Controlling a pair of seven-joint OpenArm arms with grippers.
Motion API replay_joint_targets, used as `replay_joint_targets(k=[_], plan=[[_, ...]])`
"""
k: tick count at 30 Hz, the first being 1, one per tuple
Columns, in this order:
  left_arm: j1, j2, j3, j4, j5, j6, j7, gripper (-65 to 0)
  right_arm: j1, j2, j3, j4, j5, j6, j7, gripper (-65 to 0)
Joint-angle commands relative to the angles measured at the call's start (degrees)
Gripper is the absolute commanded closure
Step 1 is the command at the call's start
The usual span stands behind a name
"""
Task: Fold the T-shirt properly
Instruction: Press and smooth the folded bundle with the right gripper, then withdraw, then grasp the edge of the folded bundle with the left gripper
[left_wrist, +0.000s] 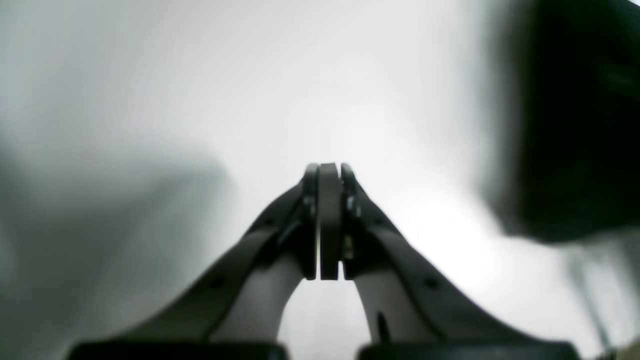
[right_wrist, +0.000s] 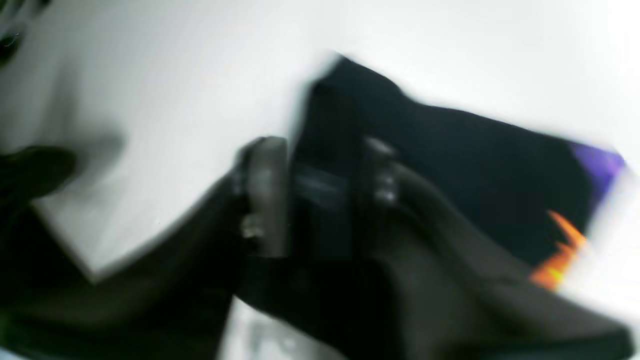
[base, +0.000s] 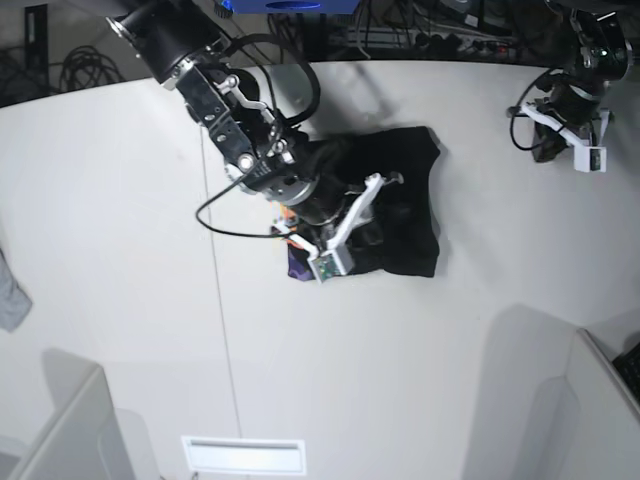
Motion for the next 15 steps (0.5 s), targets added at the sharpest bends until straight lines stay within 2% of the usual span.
replay_joint_targets(k=[1,2,9,13,14,15], plan=[[0.20,-0.23,0.71,1.70,-0.67,-0.56,-1.21,0.0,-0.01,-0.06,2.30,1.15,0.22,0.39,1.27,-4.8],[-0.15,0.30,1.76,2.05,-0.67,-0.74,-1.21,0.0,-1.16,0.29,5.02,1.23,0.31,0.48,1.27,0.0],[-3.58,4.08,6.42,1.96,-0.67,-0.82,-1.21,0.0,-10.30,0.73,21.90,5.01,0.22,0.57,1.27,0.0],[-6.39,4.34,10.99,1.87,-0.67,-0.82,-1.21,0.0,-13.37,1.88,27.18,6.51,0.22,0.65,1.27,0.0],[-6.83,4.43,11.79,1.87,-0.67,-0.82,-1.21,-2.8,-13.90,2.49,27.61,6.86,0.22,0.65,1.27,0.0],[-7.27,4.52,12.49,1.87,-0.67,-0.82,-1.21,-10.9,-14.43,2.84,27.70,6.95,0.22,0.65,1.27,0.0]])
